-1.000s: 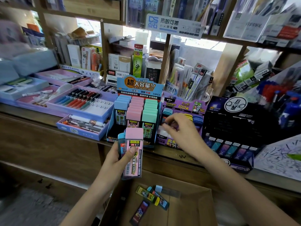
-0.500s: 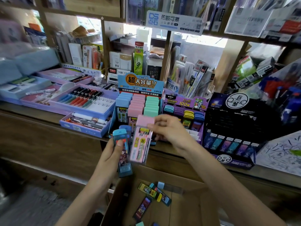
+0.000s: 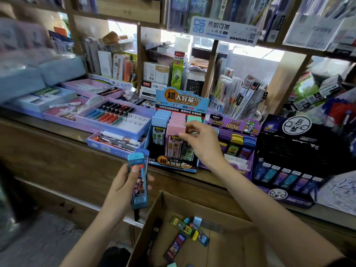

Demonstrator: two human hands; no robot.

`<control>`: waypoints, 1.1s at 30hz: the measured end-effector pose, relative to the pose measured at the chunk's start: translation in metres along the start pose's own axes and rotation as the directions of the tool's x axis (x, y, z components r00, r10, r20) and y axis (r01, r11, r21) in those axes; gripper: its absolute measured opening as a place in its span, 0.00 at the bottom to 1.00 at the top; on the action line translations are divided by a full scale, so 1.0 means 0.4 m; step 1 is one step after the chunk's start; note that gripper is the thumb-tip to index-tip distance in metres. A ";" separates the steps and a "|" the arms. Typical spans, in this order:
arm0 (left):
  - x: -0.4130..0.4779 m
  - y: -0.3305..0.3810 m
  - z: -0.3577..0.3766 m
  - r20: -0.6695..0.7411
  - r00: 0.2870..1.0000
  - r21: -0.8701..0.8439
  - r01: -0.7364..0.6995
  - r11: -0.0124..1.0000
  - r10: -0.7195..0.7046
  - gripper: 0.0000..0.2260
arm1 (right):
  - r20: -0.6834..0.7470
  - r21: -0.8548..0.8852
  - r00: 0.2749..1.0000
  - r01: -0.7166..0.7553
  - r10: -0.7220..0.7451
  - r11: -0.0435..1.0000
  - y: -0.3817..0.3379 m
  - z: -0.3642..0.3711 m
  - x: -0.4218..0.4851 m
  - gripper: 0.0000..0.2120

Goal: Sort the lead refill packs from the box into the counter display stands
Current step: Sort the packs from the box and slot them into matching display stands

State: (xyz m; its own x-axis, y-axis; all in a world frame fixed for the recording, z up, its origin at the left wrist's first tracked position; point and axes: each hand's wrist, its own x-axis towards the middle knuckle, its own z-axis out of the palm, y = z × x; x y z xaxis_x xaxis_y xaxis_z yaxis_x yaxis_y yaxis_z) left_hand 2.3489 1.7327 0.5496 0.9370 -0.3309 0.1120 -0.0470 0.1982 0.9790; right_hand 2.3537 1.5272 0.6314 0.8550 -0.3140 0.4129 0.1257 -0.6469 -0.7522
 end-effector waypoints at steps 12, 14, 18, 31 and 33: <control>-0.006 0.000 -0.007 0.012 1.000 -0.013 0.008 1.000 -0.008 0.11 | -0.035 -0.056 0.999 -0.044 0.042 0.997 0.011 0.026 0.005 0.15; -0.008 0.001 -0.005 0.013 1.000 -0.010 0.010 1.000 -0.010 0.13 | -0.020 -0.057 0.999 -0.050 0.049 0.997 0.008 0.030 0.005 0.14; -0.011 0.000 0.003 0.025 1.000 -0.002 0.012 1.000 -0.012 0.13 | 0.016 -0.145 0.999 0.032 -0.030 0.989 -0.005 0.051 0.000 0.12; -0.029 0.023 0.044 0.059 0.998 0.006 -0.011 1.000 0.010 0.10 | 0.083 -0.602 0.996 0.038 0.016 0.797 0.004 0.040 -0.050 0.20; -0.033 0.028 0.061 0.083 0.997 0.001 -0.008 1.000 0.008 0.10 | 0.118 -0.360 0.993 0.013 0.032 0.933 -0.001 0.038 -0.096 0.17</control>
State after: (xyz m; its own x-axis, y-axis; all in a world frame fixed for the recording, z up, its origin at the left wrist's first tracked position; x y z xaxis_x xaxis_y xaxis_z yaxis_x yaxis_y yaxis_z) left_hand 2.3277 1.7167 0.5634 0.9048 -0.4043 0.1336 -0.0551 0.1999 0.9783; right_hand 2.3285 1.5501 0.6078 0.9118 -0.2506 0.3252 -0.0530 -0.8574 -0.5119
